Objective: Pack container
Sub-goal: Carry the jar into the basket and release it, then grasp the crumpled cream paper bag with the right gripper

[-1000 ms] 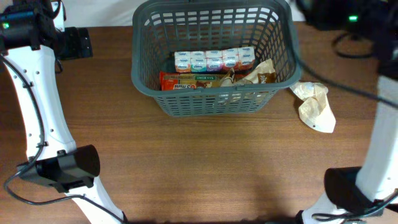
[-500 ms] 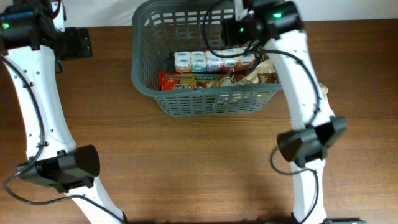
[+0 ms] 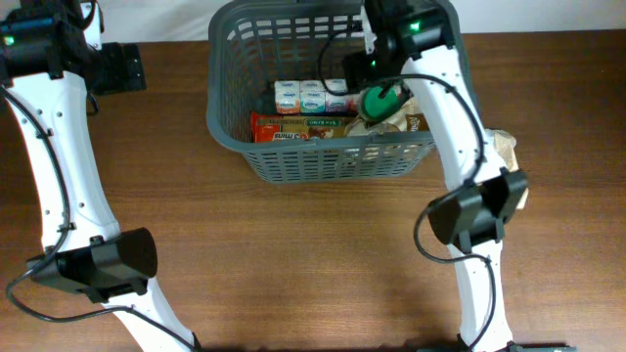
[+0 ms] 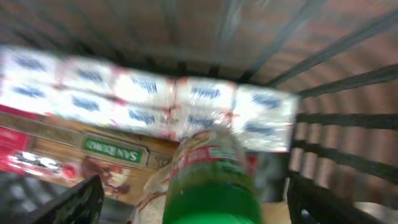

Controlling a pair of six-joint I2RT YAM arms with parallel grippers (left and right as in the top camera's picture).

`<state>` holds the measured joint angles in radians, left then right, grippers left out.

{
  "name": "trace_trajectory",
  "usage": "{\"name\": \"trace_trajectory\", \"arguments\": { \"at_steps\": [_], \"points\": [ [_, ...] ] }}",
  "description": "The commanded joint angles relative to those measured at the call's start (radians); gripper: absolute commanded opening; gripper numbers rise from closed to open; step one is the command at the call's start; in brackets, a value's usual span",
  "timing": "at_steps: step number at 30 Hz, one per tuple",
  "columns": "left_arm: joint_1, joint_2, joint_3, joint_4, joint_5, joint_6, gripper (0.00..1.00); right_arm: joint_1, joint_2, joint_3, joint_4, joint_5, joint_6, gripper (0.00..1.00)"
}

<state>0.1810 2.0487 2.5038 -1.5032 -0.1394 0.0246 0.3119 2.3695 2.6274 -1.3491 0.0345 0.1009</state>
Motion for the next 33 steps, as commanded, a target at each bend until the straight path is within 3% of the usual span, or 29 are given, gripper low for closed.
{"name": "trace_trajectory", "arguments": {
  "at_steps": [1,4,9,12,19,31,33],
  "points": [
    [0.003,0.001,-0.003,0.003,-0.004,-0.013,0.99,-0.006,-0.203,0.11,0.002,0.141,0.0,0.9],
    [0.003,0.001,-0.003,0.003,-0.004,-0.013,0.99,-0.035,-0.296,0.15,0.003,0.259,0.0,0.99],
    [0.003,0.001,-0.003,0.003,-0.004,-0.013,0.99,-0.173,-0.399,0.159,0.0,0.266,0.002,0.99],
    [0.003,0.001,-0.003,0.003,-0.004,-0.013,0.99,-0.35,-0.413,0.158,-0.015,0.262,0.05,0.99],
    [0.003,0.001,-0.003,0.003,-0.004,-0.013,0.99,-0.657,-0.309,0.005,-0.078,-0.052,0.091,0.99],
    [0.003,0.001,-0.003,0.003,-0.004,-0.013,0.99,-0.679,-0.137,-0.501,0.04,-0.253,-0.134,0.95],
    [0.003,0.001,-0.003,0.003,-0.004,-0.013,0.99,-0.679,-0.129,-0.559,0.058,-0.266,-0.176,0.9]
  ]
}}
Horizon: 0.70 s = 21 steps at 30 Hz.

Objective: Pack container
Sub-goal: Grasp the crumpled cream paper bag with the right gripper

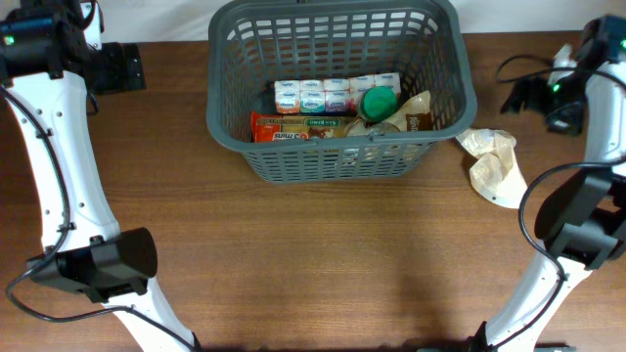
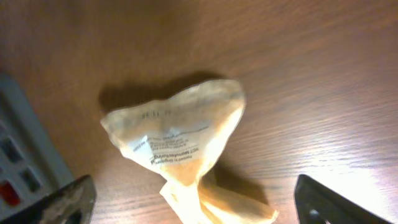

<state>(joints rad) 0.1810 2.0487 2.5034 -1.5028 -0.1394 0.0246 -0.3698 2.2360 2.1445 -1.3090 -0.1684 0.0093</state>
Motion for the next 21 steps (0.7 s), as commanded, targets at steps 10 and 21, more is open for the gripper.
{"name": "trace_trajectory", "arguments": {
  "at_steps": [10,21],
  "points": [
    [0.003,0.001,-0.003,0.002,-0.004,-0.013,0.99,0.009,0.011,-0.291,0.149,-0.064,-0.11,0.88],
    [0.003,0.001,-0.003,0.002,-0.004,-0.013,0.99,0.023,0.011,-0.52,0.341,-0.064,-0.053,0.2]
  ]
}}
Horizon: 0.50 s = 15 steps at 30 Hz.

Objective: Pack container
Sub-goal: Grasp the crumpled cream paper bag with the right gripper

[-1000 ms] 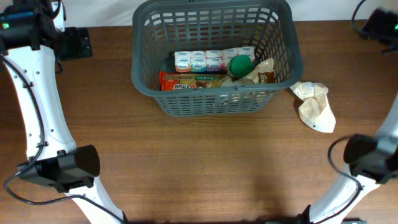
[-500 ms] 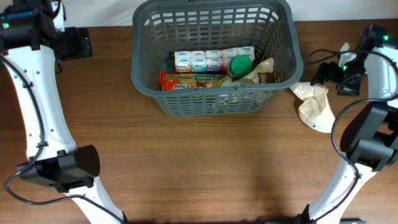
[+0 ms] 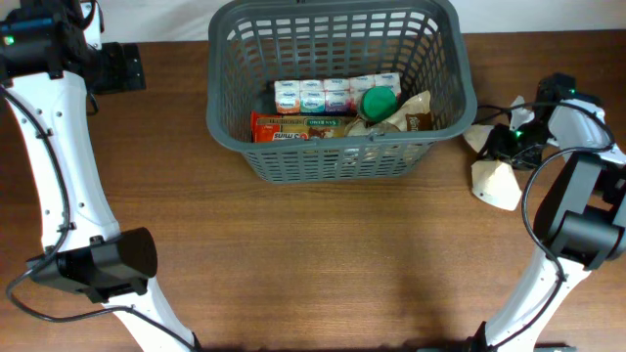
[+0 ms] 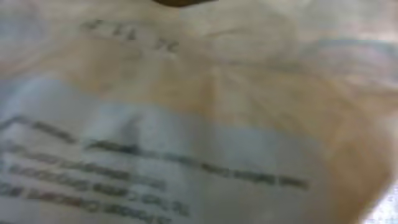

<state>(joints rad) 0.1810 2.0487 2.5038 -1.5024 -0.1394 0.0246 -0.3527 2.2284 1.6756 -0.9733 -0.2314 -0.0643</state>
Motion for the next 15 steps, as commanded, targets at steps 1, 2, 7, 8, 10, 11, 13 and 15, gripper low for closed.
{"name": "trace_trajectory", "arguments": {
  "at_steps": [1,2,7,8,10,11,13,15],
  "points": [
    [0.003,0.001,-0.003,0.002,-0.004,-0.013,0.99,0.005,0.019,-0.05,0.005,-0.002,0.02,0.15],
    [0.003,0.001,-0.003,0.002,-0.004,-0.013,0.99,0.005,0.016,-0.045,-0.001,-0.002,0.02,0.1],
    [0.003,0.001,-0.003,0.002,-0.004,-0.013,0.99,-0.002,-0.014,0.121,-0.116,-0.021,0.058,0.04],
    [0.003,0.001,-0.003,0.002,-0.004,-0.013,0.99,-0.003,-0.022,0.169,-0.144,-0.04,0.058,0.04],
    [0.003,0.001,-0.003,0.002,-0.004,-0.013,0.99,-0.003,-0.037,0.266,-0.198,-0.071,0.058,0.04],
    [0.003,0.001,-0.003,0.002,-0.004,-0.013,0.99,-0.001,-0.051,0.349,-0.241,-0.097,0.058,0.04],
    [0.003,0.001,-0.003,0.002,-0.004,-0.013,0.99,0.005,-0.076,0.494,-0.309,-0.126,0.058,0.04],
    [0.003,0.001,-0.003,0.002,-0.004,-0.013,0.99,0.012,-0.096,0.639,-0.367,-0.136,0.058,0.04]
  ]
}}
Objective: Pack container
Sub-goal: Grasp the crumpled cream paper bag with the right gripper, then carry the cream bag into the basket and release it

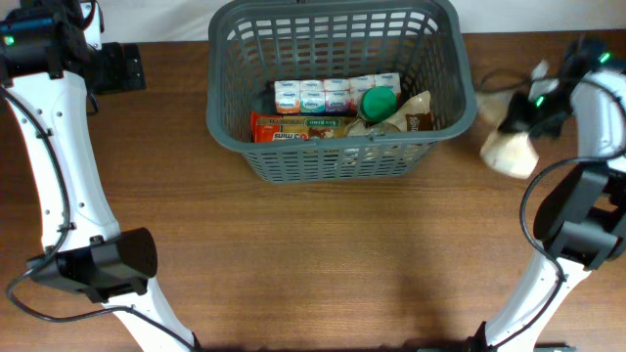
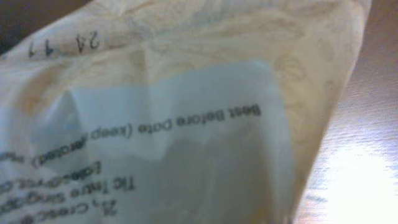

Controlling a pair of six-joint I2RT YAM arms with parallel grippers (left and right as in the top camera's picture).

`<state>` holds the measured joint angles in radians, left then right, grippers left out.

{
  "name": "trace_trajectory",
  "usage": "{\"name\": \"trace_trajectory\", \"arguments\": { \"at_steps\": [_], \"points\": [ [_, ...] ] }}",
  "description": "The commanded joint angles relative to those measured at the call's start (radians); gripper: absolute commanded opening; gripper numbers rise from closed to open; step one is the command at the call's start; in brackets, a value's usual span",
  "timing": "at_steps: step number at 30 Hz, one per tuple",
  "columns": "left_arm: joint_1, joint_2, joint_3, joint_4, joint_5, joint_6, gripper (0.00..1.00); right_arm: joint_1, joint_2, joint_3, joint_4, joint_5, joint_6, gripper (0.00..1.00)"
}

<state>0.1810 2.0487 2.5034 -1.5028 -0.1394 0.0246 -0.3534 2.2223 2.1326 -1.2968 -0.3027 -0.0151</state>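
Observation:
A grey plastic basket (image 1: 227, 117) stands at the table's back middle. To its right, my right gripper (image 1: 528, 115) is shut on a crumpled cream packet (image 1: 511, 153), which hangs off the wood near the basket's right rim. In the right wrist view the packet (image 2: 186, 93) fills the frame, its printed label upside down, and my fingers are hidden behind it. My left gripper (image 1: 122, 68) sits at the far back left, away from everything; its jaws do not show.
The basket holds a row of small white cartons (image 1: 333, 95), a green-capped bottle (image 1: 378, 102), a long red-brown packet (image 1: 298, 127) and a pale snack bag (image 1: 416, 110). Bare brown table (image 1: 323, 264) stretches in front.
The cream packet lay on the table under my right gripper; now it is held up and farther back, beside the basket's right rim. The left arm has not moved.
My right gripper was inside the basket over the green-capped bottle. Then it was out to the right, open above the cream packet on the table. Then it was down on the packet, and now the packet is in its grip, raised.

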Motion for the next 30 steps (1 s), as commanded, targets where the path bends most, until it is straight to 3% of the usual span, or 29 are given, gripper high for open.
{"name": "trace_trajectory", "arguments": {
  "at_steps": [1,7,12,14,21,30],
  "points": [
    [0.003,0.001,-0.003,0.002,-0.004,-0.013,0.99,0.02,-0.102,0.272,-0.072,-0.069,0.008,0.04],
    [0.003,0.001,-0.003,0.002,-0.004,-0.013,0.99,0.114,-0.153,0.669,-0.133,-0.204,-0.056,0.04],
    [0.003,0.001,-0.003,0.002,-0.004,-0.013,0.99,0.282,-0.157,0.802,-0.131,-0.266,-0.179,0.04],
    [0.003,0.001,-0.003,0.002,-0.004,-0.013,0.99,0.414,-0.153,0.798,-0.129,-0.266,-0.348,0.04],
    [0.003,0.001,-0.003,0.002,-0.004,-0.013,0.99,0.699,-0.08,0.707,-0.124,-0.257,-0.738,0.04],
    [0.003,0.001,-0.003,0.002,-0.004,-0.013,0.99,0.842,0.066,0.445,0.026,-0.285,-0.722,0.04]
  ]
}}
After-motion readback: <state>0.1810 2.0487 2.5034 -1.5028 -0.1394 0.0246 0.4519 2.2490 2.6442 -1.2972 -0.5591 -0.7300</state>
